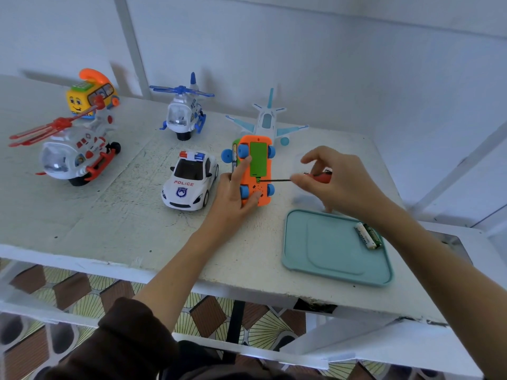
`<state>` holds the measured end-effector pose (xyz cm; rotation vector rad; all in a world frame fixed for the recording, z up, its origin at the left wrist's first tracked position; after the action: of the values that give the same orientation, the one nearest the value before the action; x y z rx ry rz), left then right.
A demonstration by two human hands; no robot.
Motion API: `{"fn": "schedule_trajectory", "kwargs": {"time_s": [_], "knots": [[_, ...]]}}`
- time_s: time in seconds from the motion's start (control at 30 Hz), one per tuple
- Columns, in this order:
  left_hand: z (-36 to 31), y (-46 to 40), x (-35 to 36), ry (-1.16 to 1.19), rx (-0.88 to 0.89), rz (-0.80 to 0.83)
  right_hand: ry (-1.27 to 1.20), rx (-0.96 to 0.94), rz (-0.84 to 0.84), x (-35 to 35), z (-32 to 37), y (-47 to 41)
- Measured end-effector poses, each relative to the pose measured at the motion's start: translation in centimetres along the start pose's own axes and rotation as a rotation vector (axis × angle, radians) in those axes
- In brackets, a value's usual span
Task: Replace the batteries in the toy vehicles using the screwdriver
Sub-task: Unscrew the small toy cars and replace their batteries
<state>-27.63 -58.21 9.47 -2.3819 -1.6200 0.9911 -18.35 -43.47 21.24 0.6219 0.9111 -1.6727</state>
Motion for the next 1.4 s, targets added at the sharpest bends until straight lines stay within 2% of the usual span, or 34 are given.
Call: {"fn": "schedule_trajectory", "kwargs": {"time_s": [0.07,0.23,0.37,0.6,1.4], "knots": [[0.1,0.0,0.0,-0.007,0.0,0.0,0.023,0.047,0.057,0.3,-0.5,-0.1],[-0.3,0.0,-0.2,-0.04,0.004,-0.007,0.154,-0.108,0.024,-0.1,0.0,-0.3],[-0.2,0.1,-0.1,-0.042,0.009,0.0,0.307,-0.09,0.1,1.1,-0.8,-0.2],[-0.3,0.1,0.0,-0.034,0.006,0.021,0.309,-0.028,0.128,1.3,-1.7,0.3],[0.2,-0.5,0.3,0.152,-0.139,0.019,0.157,-0.122,0.02,4.2,-1.6,1.3]]}}
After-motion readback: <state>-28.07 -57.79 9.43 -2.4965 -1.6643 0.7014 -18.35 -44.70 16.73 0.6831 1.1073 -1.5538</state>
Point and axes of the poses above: each hand's wrist, its own y-axis away from the middle knuckle, its own x-axis out of the palm, z = x × y, the point moved 7 cm from there along -y, towards the middle knuckle
